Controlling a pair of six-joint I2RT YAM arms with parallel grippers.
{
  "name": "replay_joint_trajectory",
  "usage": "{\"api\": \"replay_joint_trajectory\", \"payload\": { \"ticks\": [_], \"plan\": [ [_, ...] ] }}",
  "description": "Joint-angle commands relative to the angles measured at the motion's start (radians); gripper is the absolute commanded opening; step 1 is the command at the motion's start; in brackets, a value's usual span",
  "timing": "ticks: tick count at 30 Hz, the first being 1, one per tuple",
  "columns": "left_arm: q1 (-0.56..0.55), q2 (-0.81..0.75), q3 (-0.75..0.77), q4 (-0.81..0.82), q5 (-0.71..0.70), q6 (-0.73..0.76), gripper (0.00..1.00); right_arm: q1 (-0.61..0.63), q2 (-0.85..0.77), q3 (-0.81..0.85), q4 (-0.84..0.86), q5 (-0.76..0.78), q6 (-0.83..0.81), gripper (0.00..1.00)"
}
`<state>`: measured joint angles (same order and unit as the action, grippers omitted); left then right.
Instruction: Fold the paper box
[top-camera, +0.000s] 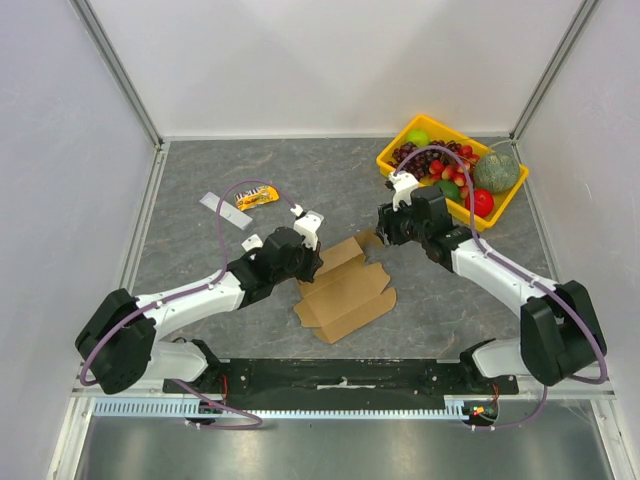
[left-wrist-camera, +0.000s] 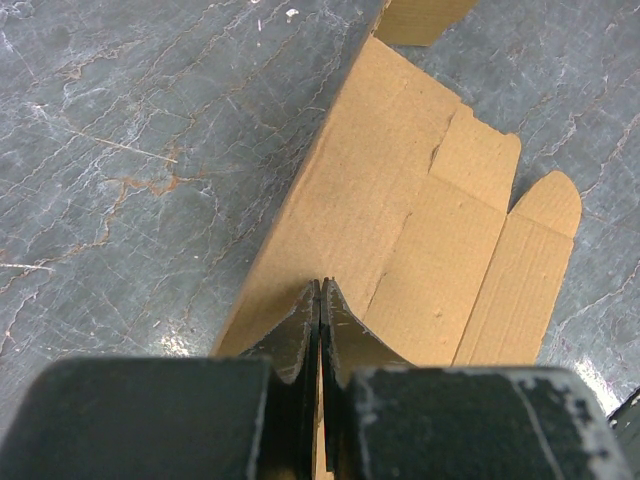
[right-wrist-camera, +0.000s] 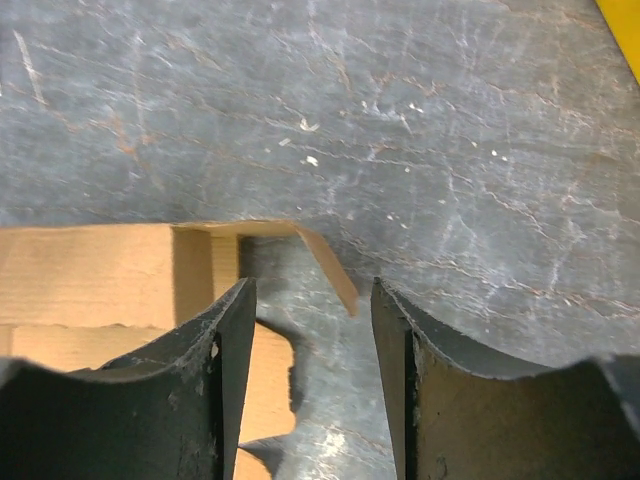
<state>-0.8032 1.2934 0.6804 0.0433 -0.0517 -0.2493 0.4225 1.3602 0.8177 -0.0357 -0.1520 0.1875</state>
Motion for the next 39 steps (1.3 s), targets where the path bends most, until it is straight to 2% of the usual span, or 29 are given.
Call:
{"api": "replay_joint_trajectory", "payload": {
  "ticks": [1, 10, 20, 30, 39],
  "plan": [
    [-0.002, -0.016, 0.011, -0.014, -0.028, -0.024, 0.02, -0.004, 0.069, 0.084, -0.122, 0.045, -0.115, 0.58],
    [-0.002, -0.026, 0.013, -0.019, -0.031, -0.022, 0.02, -0.004, 0.145, 0.100, -0.122, -0.015, -0.126, 0.56],
    [-0.002, -0.023, 0.011, -0.019, -0.031, -0.024, 0.02, -0.004, 0.146, 0.064, -0.127, -0.009, -0.112, 0.38],
    [-0.002, -0.020, 0.004, -0.013, -0.027, -0.030, 0.02, -0.004, 0.119, 0.054, -0.115, -0.080, -0.071, 0.14],
    [-0.001, -0.023, 0.002, -0.013, -0.022, -0.030, 0.02, -0.002, 0.089, 0.055, -0.105, -0.156, -0.025, 0.10]
  ]
}}
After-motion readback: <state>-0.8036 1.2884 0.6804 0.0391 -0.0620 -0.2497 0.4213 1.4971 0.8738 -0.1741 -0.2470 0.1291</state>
